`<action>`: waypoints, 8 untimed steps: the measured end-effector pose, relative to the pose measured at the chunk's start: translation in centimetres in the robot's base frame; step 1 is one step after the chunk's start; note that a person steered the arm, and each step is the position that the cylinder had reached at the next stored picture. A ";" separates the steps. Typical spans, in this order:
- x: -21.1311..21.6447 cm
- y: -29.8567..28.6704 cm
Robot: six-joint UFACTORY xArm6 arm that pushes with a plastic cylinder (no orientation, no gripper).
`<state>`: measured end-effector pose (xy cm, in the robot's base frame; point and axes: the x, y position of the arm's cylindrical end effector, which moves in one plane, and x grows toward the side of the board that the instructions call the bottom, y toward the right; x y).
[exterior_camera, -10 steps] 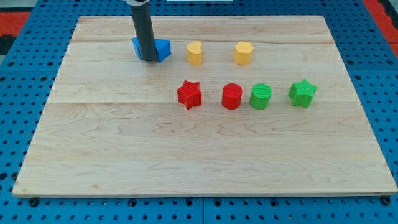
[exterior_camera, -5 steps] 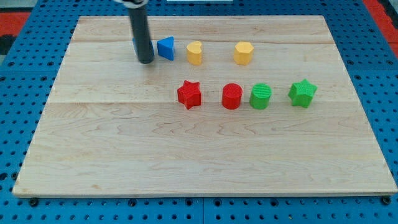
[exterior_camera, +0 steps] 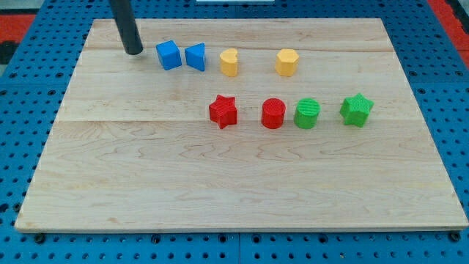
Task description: Adjust the blue blocks to the left of the heart in a horizontal line
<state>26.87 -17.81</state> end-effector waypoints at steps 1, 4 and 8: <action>-2.0 2.8; -1.8 8.7; -0.1 7.5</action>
<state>26.75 -10.36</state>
